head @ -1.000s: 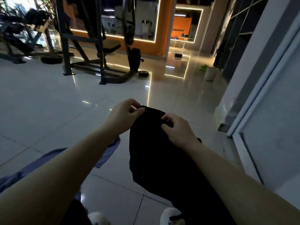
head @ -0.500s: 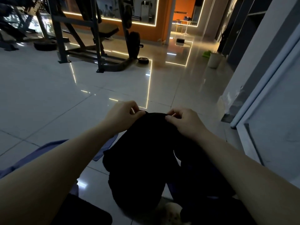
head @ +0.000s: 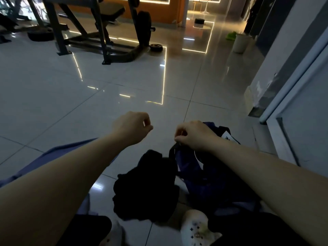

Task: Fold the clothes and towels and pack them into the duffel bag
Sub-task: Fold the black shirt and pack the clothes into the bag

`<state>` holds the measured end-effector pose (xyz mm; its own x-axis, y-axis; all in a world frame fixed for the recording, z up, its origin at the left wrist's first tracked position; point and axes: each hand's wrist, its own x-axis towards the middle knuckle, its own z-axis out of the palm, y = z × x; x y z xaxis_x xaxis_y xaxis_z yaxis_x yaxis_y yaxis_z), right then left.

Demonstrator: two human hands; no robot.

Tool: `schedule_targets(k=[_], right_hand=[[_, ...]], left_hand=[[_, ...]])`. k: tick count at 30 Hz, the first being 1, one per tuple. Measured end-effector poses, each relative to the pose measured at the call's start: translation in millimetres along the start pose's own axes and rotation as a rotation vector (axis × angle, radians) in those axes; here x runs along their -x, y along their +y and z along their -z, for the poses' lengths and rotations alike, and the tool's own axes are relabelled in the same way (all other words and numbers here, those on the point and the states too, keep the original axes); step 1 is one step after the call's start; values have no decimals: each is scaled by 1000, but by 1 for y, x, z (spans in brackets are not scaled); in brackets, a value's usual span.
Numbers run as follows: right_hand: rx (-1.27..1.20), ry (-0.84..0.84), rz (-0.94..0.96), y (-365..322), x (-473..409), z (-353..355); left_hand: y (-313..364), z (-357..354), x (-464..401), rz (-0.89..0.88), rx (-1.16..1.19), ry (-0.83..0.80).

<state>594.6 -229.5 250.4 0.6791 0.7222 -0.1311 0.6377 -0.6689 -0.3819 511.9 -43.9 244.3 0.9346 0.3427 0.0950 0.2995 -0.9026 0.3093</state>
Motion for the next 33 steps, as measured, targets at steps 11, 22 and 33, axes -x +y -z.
schedule_targets(k=[11,22,33], right_hand=[[-350,140,-318,115,-1,-30],[373,-266,-503,250,73,-184],[164,-360,-803,321,88,-213]], left_hand=[[77,-125,-32,9,301,-205],[102,-352,43,382,684,-590],[159,-421,18,27,384,-577]])
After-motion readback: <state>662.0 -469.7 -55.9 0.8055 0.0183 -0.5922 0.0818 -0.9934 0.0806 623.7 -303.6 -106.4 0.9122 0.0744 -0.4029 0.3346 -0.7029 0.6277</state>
